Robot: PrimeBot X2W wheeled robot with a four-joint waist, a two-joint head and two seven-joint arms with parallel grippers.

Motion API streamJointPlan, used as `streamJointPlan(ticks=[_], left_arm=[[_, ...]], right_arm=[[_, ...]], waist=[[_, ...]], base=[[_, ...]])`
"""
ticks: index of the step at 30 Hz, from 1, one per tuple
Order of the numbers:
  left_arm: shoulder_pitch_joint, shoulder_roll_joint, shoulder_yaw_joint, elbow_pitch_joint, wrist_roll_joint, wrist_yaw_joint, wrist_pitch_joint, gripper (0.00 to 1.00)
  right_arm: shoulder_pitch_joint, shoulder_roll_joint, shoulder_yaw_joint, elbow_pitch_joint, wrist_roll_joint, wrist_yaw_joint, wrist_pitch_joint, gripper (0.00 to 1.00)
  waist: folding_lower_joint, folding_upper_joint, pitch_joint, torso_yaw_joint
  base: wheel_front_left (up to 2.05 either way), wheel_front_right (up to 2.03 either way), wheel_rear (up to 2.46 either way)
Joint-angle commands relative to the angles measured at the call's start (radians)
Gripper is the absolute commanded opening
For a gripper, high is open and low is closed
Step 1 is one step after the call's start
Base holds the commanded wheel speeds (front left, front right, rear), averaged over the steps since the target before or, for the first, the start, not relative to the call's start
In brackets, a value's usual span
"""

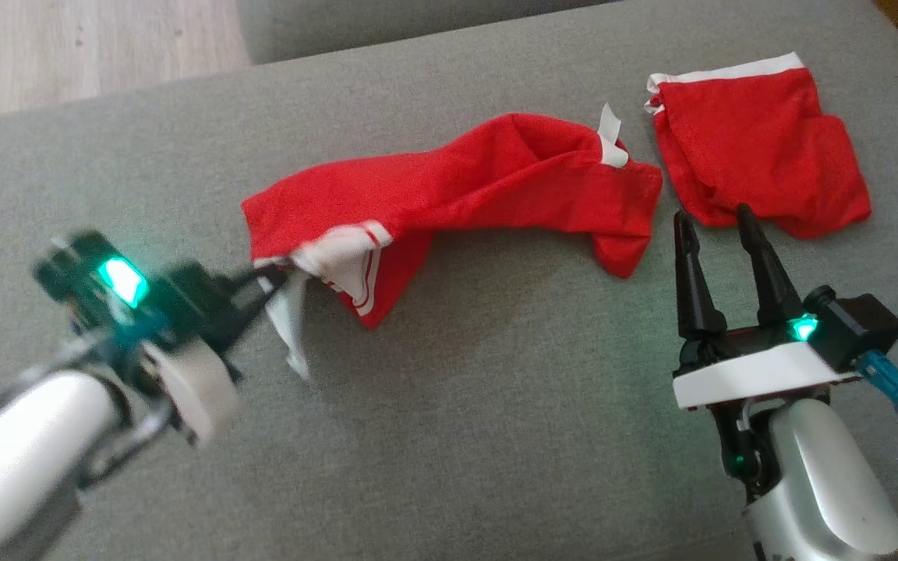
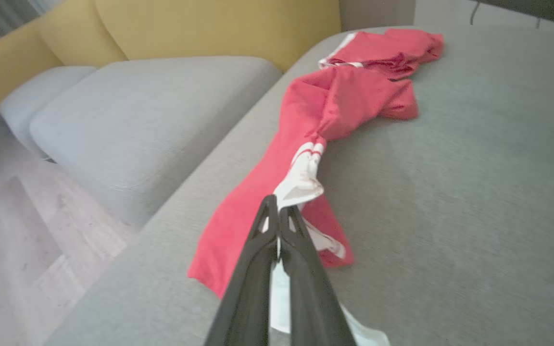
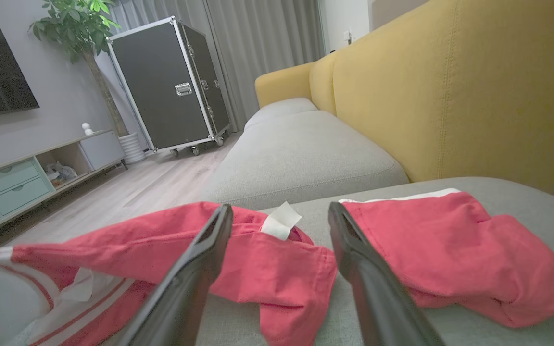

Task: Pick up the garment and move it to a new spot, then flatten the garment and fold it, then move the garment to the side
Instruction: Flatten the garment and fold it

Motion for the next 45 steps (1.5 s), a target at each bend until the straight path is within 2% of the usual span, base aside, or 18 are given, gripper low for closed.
streamJointPlan(ticks=[1,7,10,14,19,20,21,23,27,33,39,45], left_arm=[[-0.095,0.053,0.084,-0.027,-0.006,0.007,-0.002,0.0],[-0.244,0.07,0.154,0.064,0.013,0.021,0.009,0.0],[-0.398,0.072,0.146,0.196,0.056,0.01,0.028,0.0],[-0.556,0.083,0.097,0.347,0.081,0.003,0.041,0.0],[-0.738,0.097,-0.033,0.486,0.081,0.002,0.035,0.0],[-0.775,0.097,-0.053,0.513,0.085,0.002,0.027,0.45],[-0.814,0.092,-0.061,0.546,0.094,0.002,0.015,1.0],[-0.849,0.082,-0.064,0.581,0.106,0.002,-0.002,1.0],[-0.923,0.014,-0.056,0.716,0.13,0.025,-0.078,1.0],[-0.904,-0.082,-0.038,0.814,0.092,0.036,-0.244,1.0],[-0.782,-0.164,0.009,0.812,0.003,0.069,-0.416,1.0],[-0.558,-0.222,0.071,0.706,-0.098,0.121,-0.474,1.0]], right_arm=[[-0.013,0.004,0.028,-0.033,0.008,-0.001,-0.009,1.0],[-0.055,0.004,0.062,-0.052,0.016,-0.001,-0.009,1.0],[-0.091,0.004,0.086,-0.07,0.032,-0.001,-0.009,1.0],[-0.124,0.004,0.115,-0.097,0.062,-0.001,-0.009,1.0],[-0.148,0.004,0.144,-0.126,0.097,-0.001,-0.009,1.0],[-0.151,0.004,0.147,-0.131,0.103,-0.001,-0.009,1.0],[-0.152,0.004,0.149,-0.135,0.109,-0.001,-0.009,1.0],[-0.153,0.004,0.15,-0.139,0.113,-0.001,-0.009,1.0],[-0.153,0.004,0.151,-0.141,0.115,-0.001,-0.009,1.0],[-0.157,0.004,0.12,-0.127,0.081,-0.001,-0.009,1.0],[-0.152,0.004,0.064,-0.101,0.012,-0.001,-0.009,1.0],[-0.122,0.004,0.009,-0.069,-0.054,-0.001,-0.009,1.0]], waist=[[0.0001,-0.0001,0.01,-0.001],[0.0001,-0.0001,0.087,-0.042],[0.0001,-0.0001,0.159,-0.095],[0.0001,-0.0001,0.235,-0.156],[0.0001,-0.0001,0.308,-0.216],[0.0001,-0.0001,0.32,-0.223],[0.0001,-0.0001,0.331,-0.227],[0.0001,-0.0001,0.339,-0.229],[0.0001,-0.0001,0.351,-0.218],[0.0001,-0.0001,0.314,-0.157],[0.0001,-0.0001,0.224,-0.063],[0.0001,-0.0001,0.115,0.036]], base=[[0.0,0.0,0.0],[0.0,0.0,0.0],[0.0,0.0,0.0],[0.0,0.0,0.0],[0.0,0.0,0.0],[0.0,0.0,0.0],[0.0,0.0,0.0],[0.0,0.0,0.0],[0.0,0.0,0.0],[0.0,0.0,0.0],[0.0,0.0,0.0],[0.0,0.0,0.0]])
